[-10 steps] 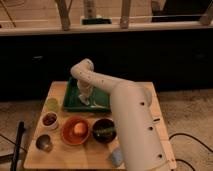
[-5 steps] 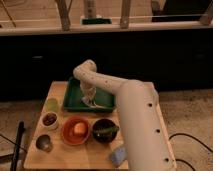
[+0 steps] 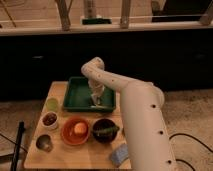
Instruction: Wipe tray with towel
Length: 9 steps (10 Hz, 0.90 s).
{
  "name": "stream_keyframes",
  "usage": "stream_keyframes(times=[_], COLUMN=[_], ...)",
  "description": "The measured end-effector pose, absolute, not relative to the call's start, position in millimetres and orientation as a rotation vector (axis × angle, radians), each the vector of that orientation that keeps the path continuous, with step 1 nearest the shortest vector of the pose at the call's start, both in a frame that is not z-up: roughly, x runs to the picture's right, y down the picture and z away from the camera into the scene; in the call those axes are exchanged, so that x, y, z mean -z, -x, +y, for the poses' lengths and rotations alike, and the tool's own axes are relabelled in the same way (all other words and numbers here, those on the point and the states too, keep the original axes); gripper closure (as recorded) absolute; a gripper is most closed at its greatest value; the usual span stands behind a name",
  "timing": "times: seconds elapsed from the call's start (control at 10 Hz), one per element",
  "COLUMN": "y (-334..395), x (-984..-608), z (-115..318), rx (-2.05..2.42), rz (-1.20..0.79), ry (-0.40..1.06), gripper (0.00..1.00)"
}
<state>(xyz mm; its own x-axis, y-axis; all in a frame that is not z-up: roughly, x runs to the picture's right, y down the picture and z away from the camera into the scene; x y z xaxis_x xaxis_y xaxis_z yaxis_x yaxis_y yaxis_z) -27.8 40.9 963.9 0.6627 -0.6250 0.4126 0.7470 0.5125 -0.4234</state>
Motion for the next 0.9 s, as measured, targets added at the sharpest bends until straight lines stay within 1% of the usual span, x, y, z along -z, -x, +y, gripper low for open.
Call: stream_keyframes(times=[0.4,0.7,0.9], y=[35,88,107], x=[-985,-983,-980], z=[25,29,34], rx=[0.813,0.899,0.955], rz=[-0.232,-0.308,-0.353], ry=[0.599,0.575,0.566], gripper=[1.00,1.00,1.00])
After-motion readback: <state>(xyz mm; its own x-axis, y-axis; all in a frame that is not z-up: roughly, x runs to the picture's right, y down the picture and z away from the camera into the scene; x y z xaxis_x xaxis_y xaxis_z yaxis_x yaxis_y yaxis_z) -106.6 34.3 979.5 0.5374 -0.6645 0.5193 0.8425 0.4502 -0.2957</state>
